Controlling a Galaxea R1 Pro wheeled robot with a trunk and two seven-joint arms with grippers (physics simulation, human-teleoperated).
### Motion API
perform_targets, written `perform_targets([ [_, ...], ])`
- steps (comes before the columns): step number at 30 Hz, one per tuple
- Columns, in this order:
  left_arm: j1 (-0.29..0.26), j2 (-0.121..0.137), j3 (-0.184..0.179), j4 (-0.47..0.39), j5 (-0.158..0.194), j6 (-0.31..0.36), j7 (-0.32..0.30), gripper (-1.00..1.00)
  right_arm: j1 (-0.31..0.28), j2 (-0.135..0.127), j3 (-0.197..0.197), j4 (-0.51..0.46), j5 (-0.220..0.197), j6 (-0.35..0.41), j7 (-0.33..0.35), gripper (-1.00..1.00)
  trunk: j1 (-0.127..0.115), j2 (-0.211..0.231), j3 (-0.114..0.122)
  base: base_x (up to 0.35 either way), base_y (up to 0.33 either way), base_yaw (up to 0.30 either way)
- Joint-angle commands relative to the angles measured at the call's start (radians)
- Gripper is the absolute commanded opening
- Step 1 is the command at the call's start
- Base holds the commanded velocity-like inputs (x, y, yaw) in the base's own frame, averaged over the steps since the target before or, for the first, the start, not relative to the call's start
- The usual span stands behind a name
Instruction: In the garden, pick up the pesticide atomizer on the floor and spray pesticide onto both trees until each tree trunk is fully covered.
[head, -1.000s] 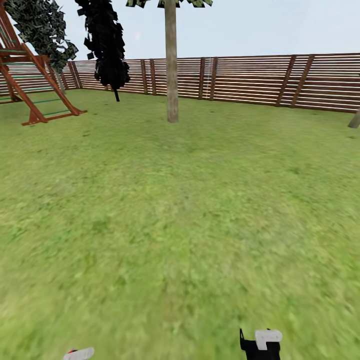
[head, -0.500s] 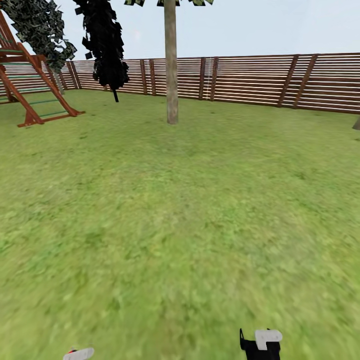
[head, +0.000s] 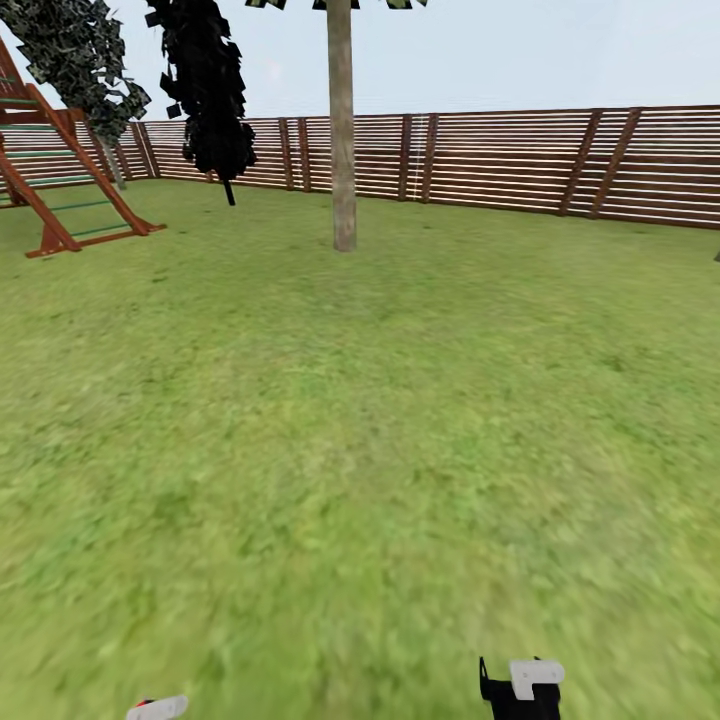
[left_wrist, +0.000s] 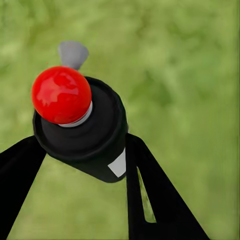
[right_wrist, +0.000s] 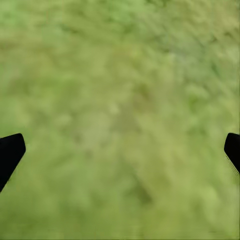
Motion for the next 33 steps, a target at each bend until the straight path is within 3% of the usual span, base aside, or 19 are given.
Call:
perform_targets([
  [1,-0.001,0.0,0.0,0.001,0.004,-0.003,0.0,-1.0,-0.001,0.0,-0.008,0.001,0.011,-0.003,-0.003,1.0,0.0,0.0,-0.001,0.34,0.0,0.0],
  [33,-0.001,0.0,0.0,0.001,0.004,-0.003,0.0,-1.0,-0.001,0.0,-0.007,0.001,0.011,-0.003,-0.003,1.0,0.0,0.0,-0.001,0.34,0.0,0.0],
])
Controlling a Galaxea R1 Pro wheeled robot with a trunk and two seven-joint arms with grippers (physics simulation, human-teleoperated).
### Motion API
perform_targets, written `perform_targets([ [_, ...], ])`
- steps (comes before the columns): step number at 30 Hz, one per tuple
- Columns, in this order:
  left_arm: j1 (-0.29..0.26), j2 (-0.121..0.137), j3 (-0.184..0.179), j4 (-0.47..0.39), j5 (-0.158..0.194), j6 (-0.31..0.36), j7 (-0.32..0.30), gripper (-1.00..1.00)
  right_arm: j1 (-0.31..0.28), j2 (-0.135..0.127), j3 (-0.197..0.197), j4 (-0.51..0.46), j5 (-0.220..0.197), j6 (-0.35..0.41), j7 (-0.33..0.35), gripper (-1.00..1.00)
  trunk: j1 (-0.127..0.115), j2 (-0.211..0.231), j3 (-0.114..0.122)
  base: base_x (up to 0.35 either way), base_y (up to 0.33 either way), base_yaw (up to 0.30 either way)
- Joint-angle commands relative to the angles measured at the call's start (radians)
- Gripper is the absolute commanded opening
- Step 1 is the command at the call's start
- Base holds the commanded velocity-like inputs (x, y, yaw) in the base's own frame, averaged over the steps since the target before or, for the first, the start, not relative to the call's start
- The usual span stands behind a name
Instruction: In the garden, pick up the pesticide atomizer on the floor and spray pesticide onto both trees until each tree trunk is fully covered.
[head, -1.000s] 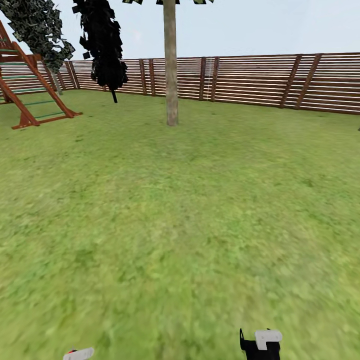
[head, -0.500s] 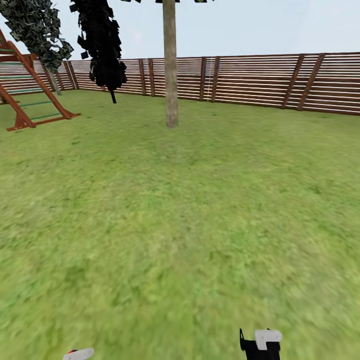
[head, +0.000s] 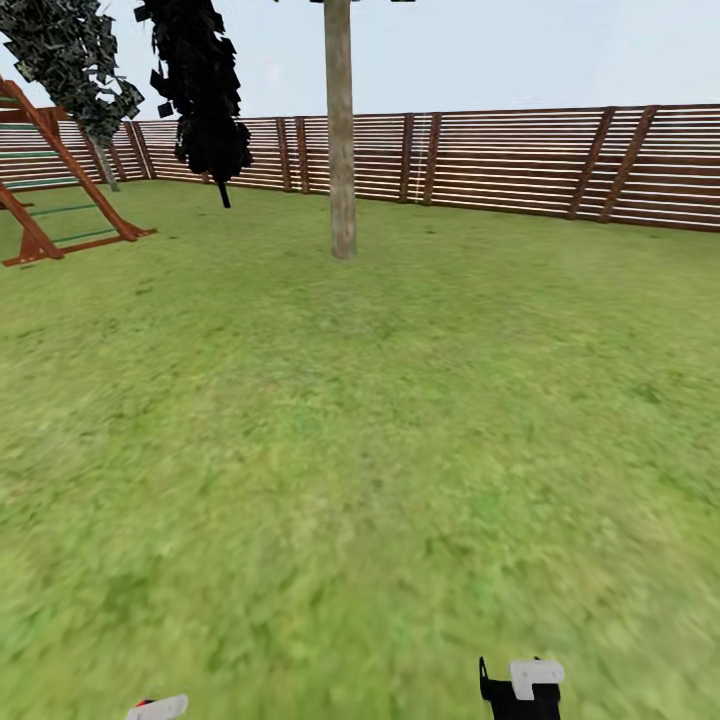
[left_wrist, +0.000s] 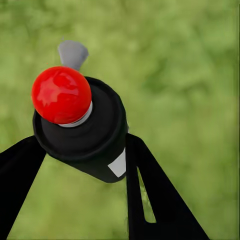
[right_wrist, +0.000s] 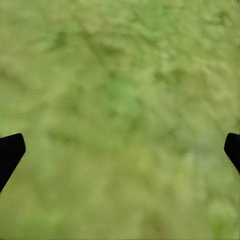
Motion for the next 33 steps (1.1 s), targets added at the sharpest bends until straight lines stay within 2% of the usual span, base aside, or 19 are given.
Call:
perform_targets([
  [1,-0.001,0.0,0.0,0.001,0.004,-0.003,0.0,-1.0,-0.001,0.0,-0.008,0.001,0.011,-0.003,-0.003,1.0,0.0,0.0,-0.001,0.339,0.0,0.0],
  [33,-0.001,0.0,0.0,0.001,0.004,-0.003,0.0,-1.0,-0.001,0.0,-0.008,0.001,0.011,-0.003,-0.003,1.0,0.0,0.0,-0.001,0.34,0.0,0.0],
])
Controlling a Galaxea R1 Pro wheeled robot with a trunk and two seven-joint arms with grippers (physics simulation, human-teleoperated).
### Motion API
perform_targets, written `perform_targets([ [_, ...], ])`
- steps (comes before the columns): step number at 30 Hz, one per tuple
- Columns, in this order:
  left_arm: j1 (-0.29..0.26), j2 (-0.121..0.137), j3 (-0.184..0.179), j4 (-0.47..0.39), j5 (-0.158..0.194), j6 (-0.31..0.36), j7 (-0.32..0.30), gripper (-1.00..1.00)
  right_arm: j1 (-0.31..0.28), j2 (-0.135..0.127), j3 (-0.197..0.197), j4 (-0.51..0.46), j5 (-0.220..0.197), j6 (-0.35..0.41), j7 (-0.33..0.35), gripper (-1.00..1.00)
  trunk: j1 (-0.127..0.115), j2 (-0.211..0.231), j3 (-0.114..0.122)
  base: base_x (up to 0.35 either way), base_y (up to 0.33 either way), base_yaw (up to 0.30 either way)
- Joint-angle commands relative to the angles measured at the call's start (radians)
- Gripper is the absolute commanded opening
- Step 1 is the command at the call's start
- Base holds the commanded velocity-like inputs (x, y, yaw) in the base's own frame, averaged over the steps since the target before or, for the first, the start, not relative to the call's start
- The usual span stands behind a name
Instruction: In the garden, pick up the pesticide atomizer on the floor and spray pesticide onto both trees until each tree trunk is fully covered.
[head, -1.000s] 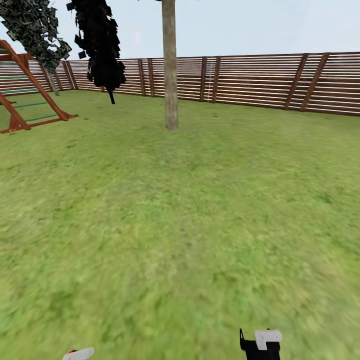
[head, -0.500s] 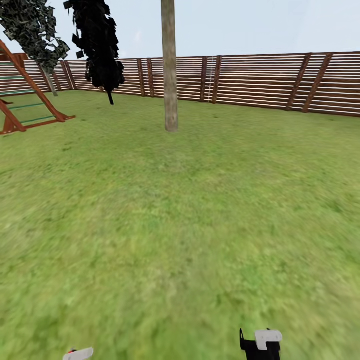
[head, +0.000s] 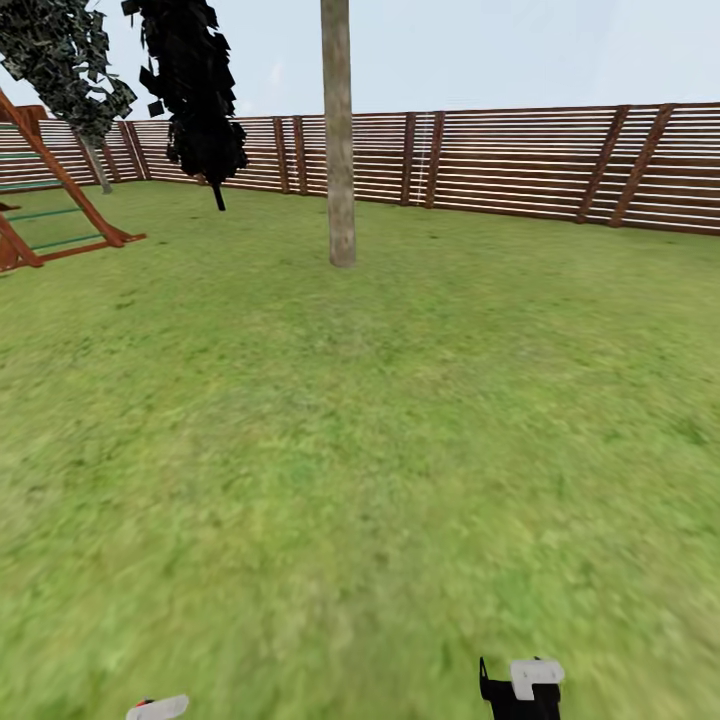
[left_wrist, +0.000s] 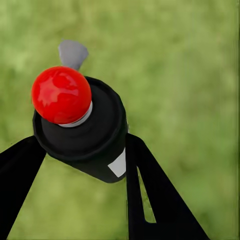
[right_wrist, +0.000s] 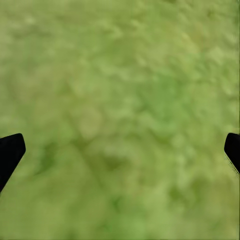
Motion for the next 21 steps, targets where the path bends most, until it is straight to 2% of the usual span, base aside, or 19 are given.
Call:
perform_targets([
  [1,-0.001,0.0,0.0,0.001,0.004,-0.003,0.0,-1.0,-0.001,0.0,-0.008,0.001,0.011,-0.003,-0.003,1.0,0.0,0.0,-0.001,0.34,0.0,0.0],
  [21,-0.001,0.0,0.0,0.001,0.004,-0.003,0.0,-1.0,-0.001,0.0,-0.008,0.001,0.011,-0.003,-0.003,1.0,0.0,0.0,-0.001,0.34,0.0,0.0],
])
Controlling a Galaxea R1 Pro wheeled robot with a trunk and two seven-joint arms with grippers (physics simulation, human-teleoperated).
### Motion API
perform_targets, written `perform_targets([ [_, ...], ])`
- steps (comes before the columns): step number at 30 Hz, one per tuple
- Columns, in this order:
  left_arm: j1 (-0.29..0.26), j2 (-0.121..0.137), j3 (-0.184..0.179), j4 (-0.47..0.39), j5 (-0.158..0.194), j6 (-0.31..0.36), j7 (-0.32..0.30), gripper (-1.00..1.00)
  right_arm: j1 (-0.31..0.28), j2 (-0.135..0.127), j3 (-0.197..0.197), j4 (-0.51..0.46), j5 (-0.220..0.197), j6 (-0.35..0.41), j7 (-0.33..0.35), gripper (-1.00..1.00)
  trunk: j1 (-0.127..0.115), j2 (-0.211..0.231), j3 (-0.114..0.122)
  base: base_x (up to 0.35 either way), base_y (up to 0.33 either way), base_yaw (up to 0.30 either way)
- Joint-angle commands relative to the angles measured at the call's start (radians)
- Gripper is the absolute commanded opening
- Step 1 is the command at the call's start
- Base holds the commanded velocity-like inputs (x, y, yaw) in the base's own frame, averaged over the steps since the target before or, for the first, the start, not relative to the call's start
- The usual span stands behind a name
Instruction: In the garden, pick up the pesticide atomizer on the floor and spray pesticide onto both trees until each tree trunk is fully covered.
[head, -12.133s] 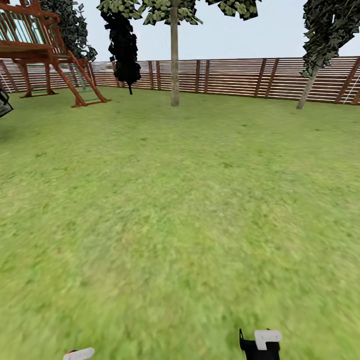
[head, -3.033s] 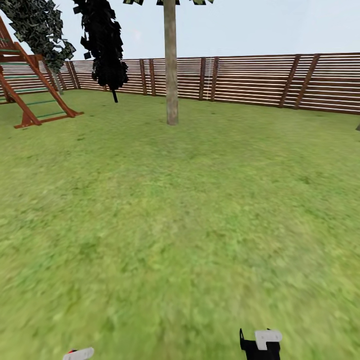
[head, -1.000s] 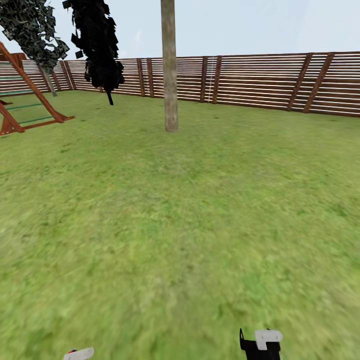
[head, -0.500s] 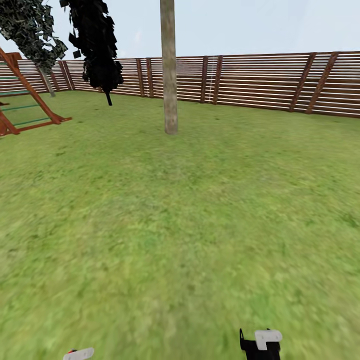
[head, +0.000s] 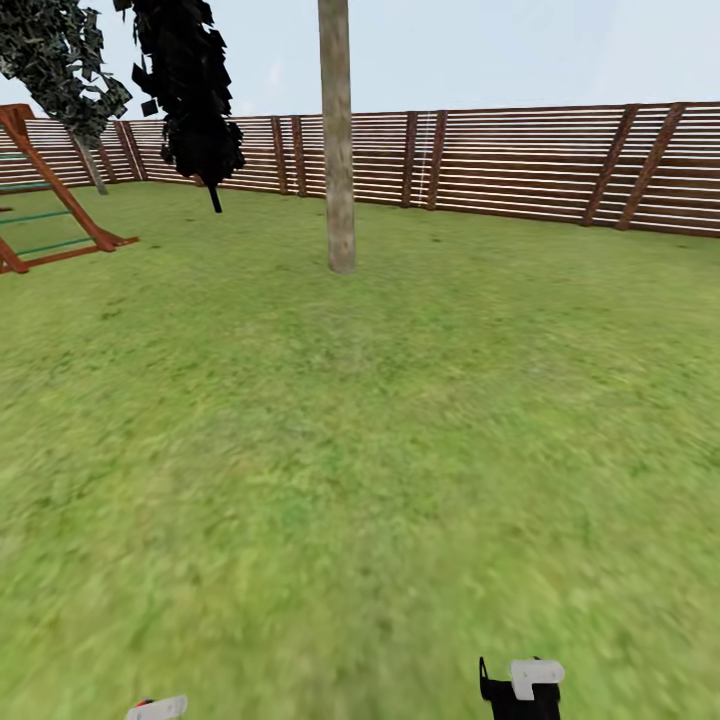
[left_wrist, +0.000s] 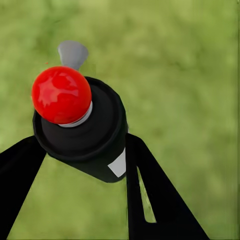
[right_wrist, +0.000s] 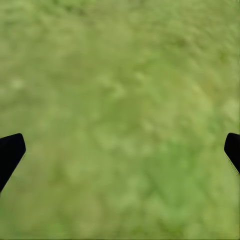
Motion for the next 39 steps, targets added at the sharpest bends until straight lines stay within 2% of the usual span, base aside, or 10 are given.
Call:
perform_targets([
  [1,-0.001,0.0,0.0,0.001,0.004,-0.003,0.0,-1.0,-0.001,0.0,-0.008,0.001,0.011,-0.003,-0.003,1.0,0.0,0.0,-0.001,0.34,0.0,0.0],
  [39,-0.001,0.0,0.0,0.001,0.004,-0.005,0.0,-1.0,-0.001,0.0,-0.007,0.001,0.011,-0.003,-0.003,1.0,0.0,0.0,-0.001,0.34,0.0,0.0],
])
